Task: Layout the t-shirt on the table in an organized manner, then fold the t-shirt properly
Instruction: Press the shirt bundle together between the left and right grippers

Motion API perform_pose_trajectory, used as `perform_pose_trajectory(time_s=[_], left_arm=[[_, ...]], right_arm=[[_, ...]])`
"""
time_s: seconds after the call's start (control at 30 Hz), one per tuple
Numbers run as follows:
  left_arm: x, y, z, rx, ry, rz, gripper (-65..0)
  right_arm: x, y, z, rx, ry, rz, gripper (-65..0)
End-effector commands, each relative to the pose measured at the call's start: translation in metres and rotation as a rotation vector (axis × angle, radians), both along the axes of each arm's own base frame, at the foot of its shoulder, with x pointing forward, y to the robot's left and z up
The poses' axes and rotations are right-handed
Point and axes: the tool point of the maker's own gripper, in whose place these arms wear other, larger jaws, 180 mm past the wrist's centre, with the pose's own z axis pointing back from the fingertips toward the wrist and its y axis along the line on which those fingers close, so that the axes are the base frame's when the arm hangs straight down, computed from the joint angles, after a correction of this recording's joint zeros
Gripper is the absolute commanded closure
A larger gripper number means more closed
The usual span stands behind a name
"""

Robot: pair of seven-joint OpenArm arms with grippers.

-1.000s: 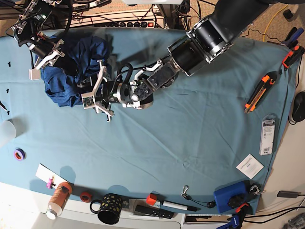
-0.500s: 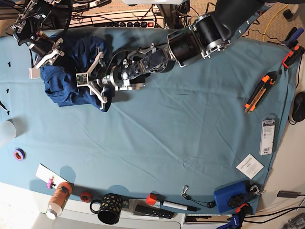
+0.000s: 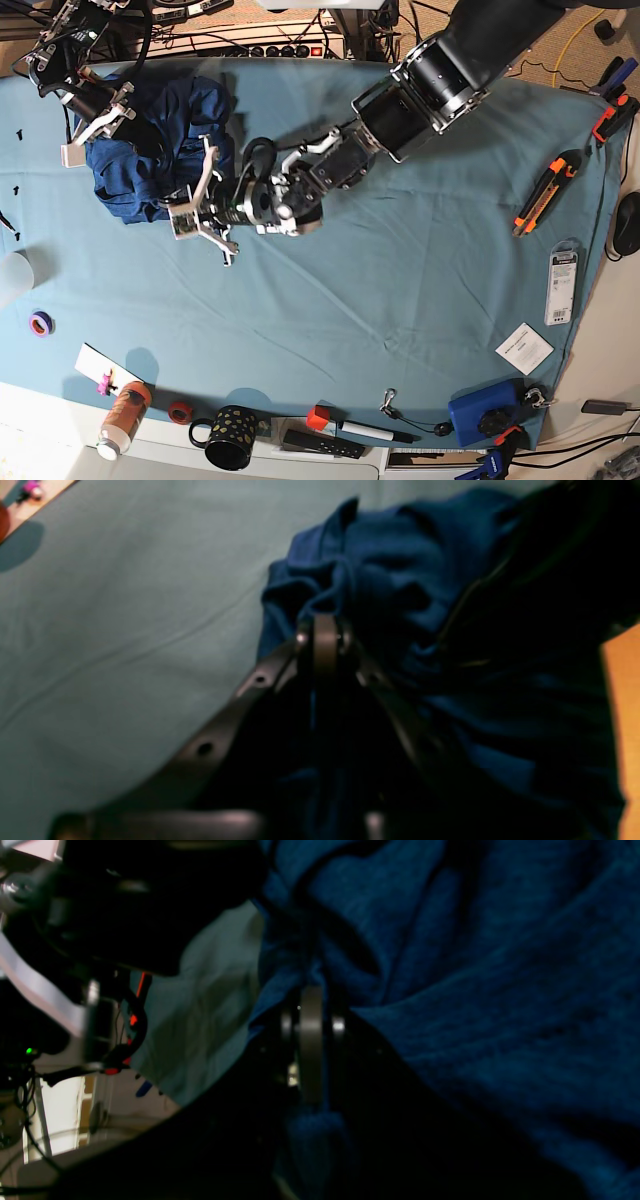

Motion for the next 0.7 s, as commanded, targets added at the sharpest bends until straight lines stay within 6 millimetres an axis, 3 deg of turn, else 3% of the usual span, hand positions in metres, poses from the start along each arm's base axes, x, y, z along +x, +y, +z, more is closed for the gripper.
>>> perform_pose_trajectory(time_s=[0.0,0.07,0.2,0.27,0.37,0.67], left_arm=[[0.0,-0.012,0.028,-0.071,-0.004,-0.03,0.0],[-0.01,-0.011,0.022,-0.039,0.029,-0.076,-1.3],[-0.018,-0.012,0.006,0.023,0.047,-0.075,-27.1],[-0.014,-0.013,-0.003,0.047,0.043,-0.008,-32.8],[-0.015,-0.014,-0.015,0.079,0.021,0.048,-32.9],[-0.045,-0.019,-0.029,0.065,0.088,0.018,-31.7]], right_arm=[[0.007,-0.004,0.013,-0.007,-0.052,-0.004,-1.8],[0.007,-0.004,0.013,-0.007,-0.052,-0.004,-1.8],[0.007,-0.004,0.013,-0.007,-0.052,-0.004,-1.8],[0.007,-0.004,0.013,-0.007,-0.052,-0.004,-1.8],[0.007,-0.004,0.013,-0.007,-0.052,-0.004,-1.8],[0.007,-0.004,0.013,-0.007,-0.052,-0.004,-1.8]])
